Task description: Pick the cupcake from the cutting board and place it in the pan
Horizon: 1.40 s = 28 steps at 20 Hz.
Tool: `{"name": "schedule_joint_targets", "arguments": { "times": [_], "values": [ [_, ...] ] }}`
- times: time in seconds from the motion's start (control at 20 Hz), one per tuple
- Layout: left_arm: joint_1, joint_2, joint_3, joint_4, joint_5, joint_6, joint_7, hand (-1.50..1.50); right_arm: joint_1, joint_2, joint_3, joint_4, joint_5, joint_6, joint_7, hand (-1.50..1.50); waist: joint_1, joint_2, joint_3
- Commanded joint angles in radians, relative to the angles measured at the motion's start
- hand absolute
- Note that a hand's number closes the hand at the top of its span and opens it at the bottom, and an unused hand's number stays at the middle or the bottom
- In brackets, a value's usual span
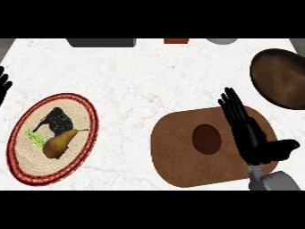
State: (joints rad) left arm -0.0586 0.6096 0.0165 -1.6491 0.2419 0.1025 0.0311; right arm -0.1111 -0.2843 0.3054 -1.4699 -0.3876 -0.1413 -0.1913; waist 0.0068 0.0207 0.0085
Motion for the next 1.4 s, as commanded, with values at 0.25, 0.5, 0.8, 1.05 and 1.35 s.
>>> {"name": "schedule_joint_targets", "arguments": {
  "times": [0.25,0.5,0.8,1.05,1.35],
  "values": [
    [-0.066,-0.168,-0.044,0.029,0.081,0.060,0.095,0.00,-0.325,-0.090,0.001,-0.070,-0.163,0.458,-0.013,1.50,0.025,-0.007,-0.006],
    [-0.100,-0.238,-0.064,0.089,0.077,0.110,0.128,0.00,-0.204,-0.354,-0.078,0.037,0.156,0.455,-0.313,1.50,-0.032,-0.015,-0.006],
    [-0.107,-0.277,-0.111,0.044,0.040,0.138,0.173,0.00,-0.248,-0.481,-0.136,0.274,0.314,0.533,-0.535,-1.50,0.005,-0.016,-0.007],
    [-0.095,-0.265,-0.061,0.107,0.066,0.076,0.128,0.00,-0.377,-0.516,-0.130,0.283,0.409,0.573,-0.560,-1.50,0.005,-0.018,-0.008],
    [-0.141,-0.299,-0.091,0.109,0.014,0.131,0.162,0.00,-0.478,-0.518,-0.003,0.145,0.594,0.552,-0.379,-1.50,-0.003,-0.021,-0.010]
  ]
}}
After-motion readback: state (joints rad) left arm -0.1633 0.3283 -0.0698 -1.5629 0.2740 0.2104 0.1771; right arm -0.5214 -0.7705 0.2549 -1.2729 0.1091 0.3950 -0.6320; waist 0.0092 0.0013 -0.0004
